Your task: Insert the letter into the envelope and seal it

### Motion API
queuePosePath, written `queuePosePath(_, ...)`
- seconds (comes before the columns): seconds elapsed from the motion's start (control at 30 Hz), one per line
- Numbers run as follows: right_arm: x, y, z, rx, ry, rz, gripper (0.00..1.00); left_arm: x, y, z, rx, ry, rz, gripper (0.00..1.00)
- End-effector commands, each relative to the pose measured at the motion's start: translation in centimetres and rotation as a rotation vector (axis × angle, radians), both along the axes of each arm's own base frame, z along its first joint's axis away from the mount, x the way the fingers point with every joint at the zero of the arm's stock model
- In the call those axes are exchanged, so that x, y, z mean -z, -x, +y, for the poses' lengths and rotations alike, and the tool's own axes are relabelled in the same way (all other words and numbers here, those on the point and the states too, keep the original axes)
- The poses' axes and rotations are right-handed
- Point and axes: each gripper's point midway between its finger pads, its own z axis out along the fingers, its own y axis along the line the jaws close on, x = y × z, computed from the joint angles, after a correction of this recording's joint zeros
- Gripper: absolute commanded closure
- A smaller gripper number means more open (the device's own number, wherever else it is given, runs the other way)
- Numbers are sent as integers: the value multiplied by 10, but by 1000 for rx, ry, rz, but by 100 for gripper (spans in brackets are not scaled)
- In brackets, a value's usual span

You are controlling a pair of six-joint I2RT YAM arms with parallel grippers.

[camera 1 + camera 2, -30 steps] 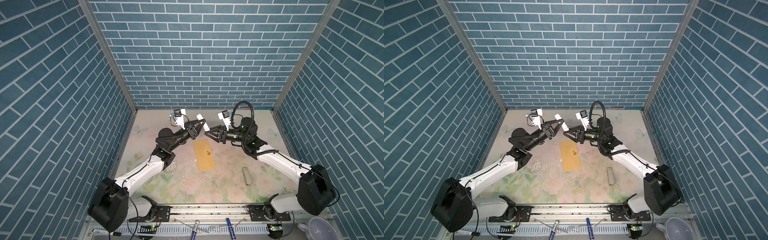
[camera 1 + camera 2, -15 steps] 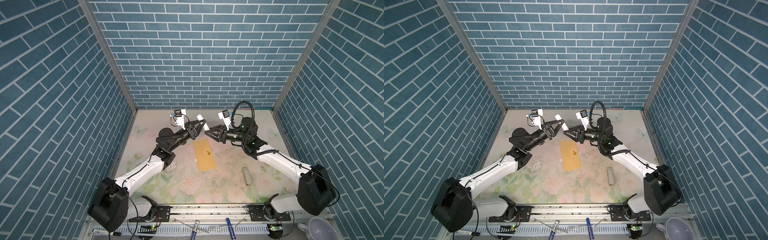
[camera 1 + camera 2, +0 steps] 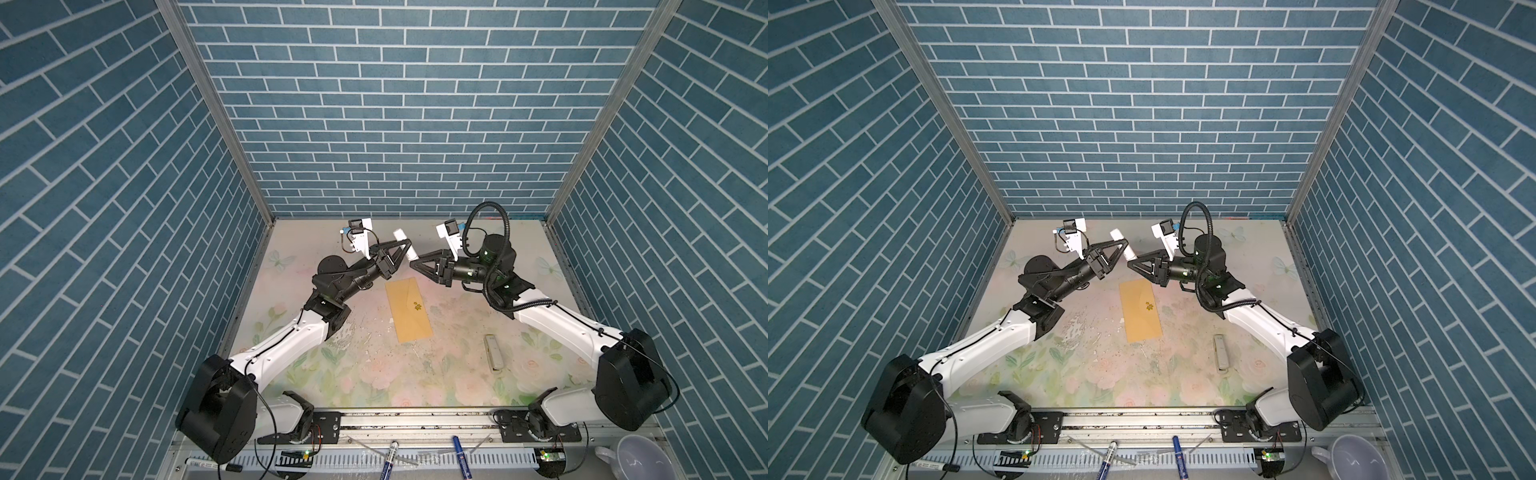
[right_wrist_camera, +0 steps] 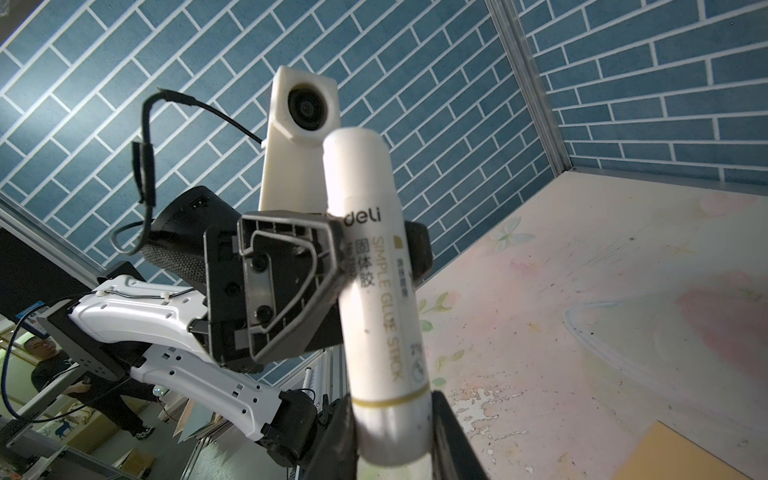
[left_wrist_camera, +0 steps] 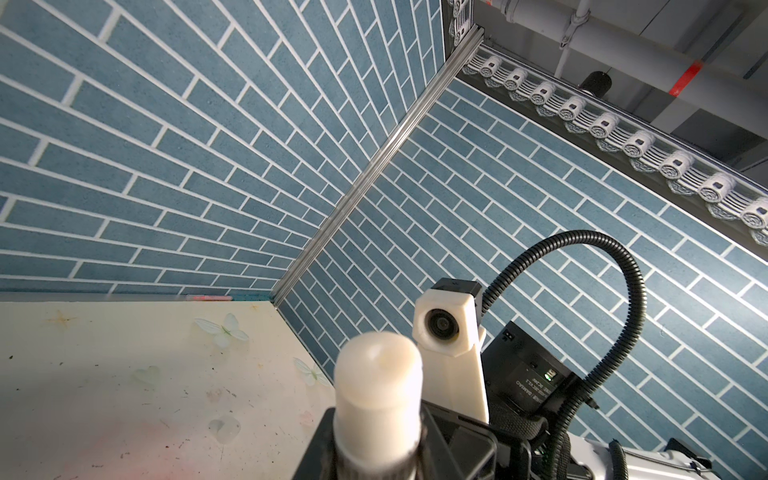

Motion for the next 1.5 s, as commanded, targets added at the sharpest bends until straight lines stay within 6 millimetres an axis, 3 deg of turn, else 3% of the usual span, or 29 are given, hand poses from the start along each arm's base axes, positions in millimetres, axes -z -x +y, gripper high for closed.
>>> queuePosePath(0.0, -44, 5, -1, -6, -76, -99, 75, 4, -2, -1, 3, -14, -4, 100)
queuePosePath(0.33, -45, -6, -3, 68, -48, -78, 87, 18, -7, 0, -21, -58, 24, 100)
queuePosePath(0.6, -25, -31, -6, 272, 139, -98, 100, 42, -15, 4, -79, -155, 72, 100)
queuePosePath(1.0, -14, -69, -9, 595, 423, -206, 100, 65, -28, 13, -168, -239, 104, 100)
queuePosePath(1.2, -14, -72, -4, 714, 568, -347, 100, 75, -31, 15, -188, -261, 131, 100)
queuePosePath(1.47, -6, -60, 12, 654, 609, -409, 100, 75, -31, 15, -187, -251, 136, 100)
